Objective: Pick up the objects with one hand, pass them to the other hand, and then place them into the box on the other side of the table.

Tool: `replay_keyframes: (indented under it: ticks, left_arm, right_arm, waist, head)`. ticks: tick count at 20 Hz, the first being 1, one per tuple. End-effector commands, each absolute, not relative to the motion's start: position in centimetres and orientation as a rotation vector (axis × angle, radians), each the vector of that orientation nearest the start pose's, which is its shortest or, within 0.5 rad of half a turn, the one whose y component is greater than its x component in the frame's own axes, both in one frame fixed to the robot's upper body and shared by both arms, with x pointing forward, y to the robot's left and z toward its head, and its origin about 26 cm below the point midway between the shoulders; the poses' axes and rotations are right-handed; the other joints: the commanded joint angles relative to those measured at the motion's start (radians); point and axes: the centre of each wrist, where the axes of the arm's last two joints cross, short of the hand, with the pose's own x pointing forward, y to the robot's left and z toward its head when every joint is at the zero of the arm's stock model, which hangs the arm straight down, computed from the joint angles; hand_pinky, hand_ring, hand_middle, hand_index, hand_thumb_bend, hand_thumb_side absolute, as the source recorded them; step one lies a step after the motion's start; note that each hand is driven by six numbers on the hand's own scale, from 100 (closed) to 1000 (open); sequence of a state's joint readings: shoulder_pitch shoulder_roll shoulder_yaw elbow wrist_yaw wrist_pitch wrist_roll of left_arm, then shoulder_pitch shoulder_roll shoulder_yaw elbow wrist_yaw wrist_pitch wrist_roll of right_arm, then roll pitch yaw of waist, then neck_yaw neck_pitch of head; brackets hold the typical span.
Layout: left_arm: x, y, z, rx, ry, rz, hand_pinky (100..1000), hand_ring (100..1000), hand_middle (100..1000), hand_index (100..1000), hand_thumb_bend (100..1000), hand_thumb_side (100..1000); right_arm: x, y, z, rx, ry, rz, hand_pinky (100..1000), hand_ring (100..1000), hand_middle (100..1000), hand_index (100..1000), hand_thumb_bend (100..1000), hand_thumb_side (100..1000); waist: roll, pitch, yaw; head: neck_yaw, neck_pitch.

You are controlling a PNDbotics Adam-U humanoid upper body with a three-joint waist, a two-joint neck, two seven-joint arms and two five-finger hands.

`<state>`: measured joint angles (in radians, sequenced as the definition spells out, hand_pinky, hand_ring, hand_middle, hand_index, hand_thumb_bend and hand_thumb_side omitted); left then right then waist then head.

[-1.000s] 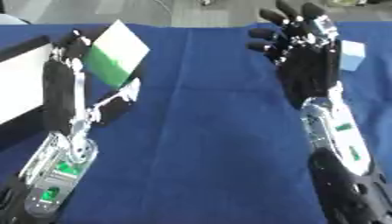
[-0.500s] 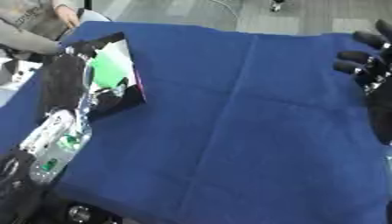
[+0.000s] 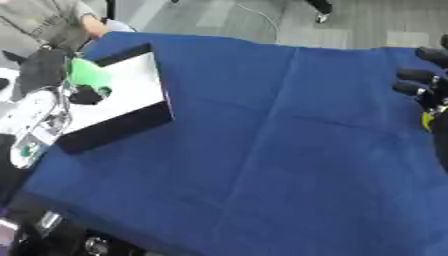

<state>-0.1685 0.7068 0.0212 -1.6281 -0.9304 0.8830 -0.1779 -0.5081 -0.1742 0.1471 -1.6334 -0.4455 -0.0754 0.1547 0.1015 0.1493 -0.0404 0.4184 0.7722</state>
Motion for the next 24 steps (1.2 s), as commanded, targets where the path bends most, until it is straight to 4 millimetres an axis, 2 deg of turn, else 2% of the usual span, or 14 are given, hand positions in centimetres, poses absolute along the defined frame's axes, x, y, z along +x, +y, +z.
replay_keyframes:
  ticks: [1, 2, 5, 7, 9, 11, 15, 18, 21, 24]
  left_arm:
    - [31.6, 40.1, 15.7, 1.471, -0.695, -0.527, 856, 873, 822, 933, 873, 557]
    - [31.6, 39.7, 16.2, 1.492, -0.727, -0.524, 858, 876, 822, 930, 851, 584]
    - [30.9, 37.5, 18.2, 1.58, -0.89, -0.494, 839, 882, 812, 907, 802, 572]
    - [29.7, 35.0, 20.1, 1.61, -1.081, -0.449, 826, 885, 802, 889, 764, 576]
    - [28.7, 33.1, 21.0, 1.611, -1.265, -0.42, 816, 889, 795, 876, 738, 564]
    - [28.6, 31.9, 21.1, 1.568, -1.466, -0.379, 796, 891, 784, 854, 704, 557]
    - [29.0, 29.5, 20.2, 1.345, -1.836, -0.257, 782, 892, 773, 834, 661, 542]
    - [29.3, 26.1, 18.9, 1.07, -2.034, -0.134, 755, 891, 752, 802, 612, 532]
    - [29.2, 22.8, 17.8, 0.845, -2.133, -0.056, 751, 892, 749, 797, 601, 532]
    - [29.1, 20.1, 17.5, 0.705, -2.175, -0.004, 746, 891, 745, 792, 587, 529]
  right_arm:
    - [36.7, -18.7, 16.6, 0.63, -2.094, 0.304, 705, 689, 766, 892, 100, 845]
    - [36.7, -18.7, 16.6, 0.629, -2.095, 0.304, 705, 688, 764, 890, 100, 844]
    - [36.8, -19.0, 16.6, 0.609, -2.11, 0.304, 703, 684, 762, 887, 100, 833]
    - [36.8, -19.5, 16.7, 0.561, -2.133, 0.316, 702, 684, 767, 886, 100, 816]
    - [37.1, -20.5, 17.0, 0.451, -2.165, 0.371, 701, 685, 773, 890, 100, 811]
    - [37.5, -22.1, 17.6, 0.282, -2.197, 0.45, 704, 690, 783, 898, 100, 796]
    - [38.7, -25.7, 19.0, -0.08, -2.214, 0.569, 713, 706, 803, 912, 100, 768]
    - [40.1, -29.4, 19.7, -0.382, -2.13, 0.656, 731, 733, 830, 930, 100, 750]
    - [41.8, -32.6, 19.7, -0.596, -2.012, 0.722, 736, 738, 840, 940, 100, 758]
    - [43.4, -35.4, 19.4, -0.733, -1.904, 0.808, 754, 756, 856, 952, 100, 736]
  waist:
    - [-0.008, -0.024, 0.001]
    - [-0.009, -0.023, 0.001]
    - [-0.012, -0.02, 0.005]
    - [-0.015, -0.017, 0.009]
    - [-0.018, -0.016, 0.012]
    - [-0.025, -0.016, 0.016]
    - [-0.037, -0.016, 0.024]
    - [-0.047, -0.016, 0.037]
    - [-0.051, -0.015, 0.055]
    - [-0.049, -0.015, 0.076]
  head:
    - [-0.002, -0.002]
    - [-0.004, -0.002]
    - [-0.02, -0.002]
    - [-0.042, -0.002]
    - [-0.077, -0.002]
    - [-0.138, -0.002]
    - [-0.286, -0.002]
    - [-0.406, -0.002]
    - [-0.472, -0.002]
    - [-0.506, -0.002]
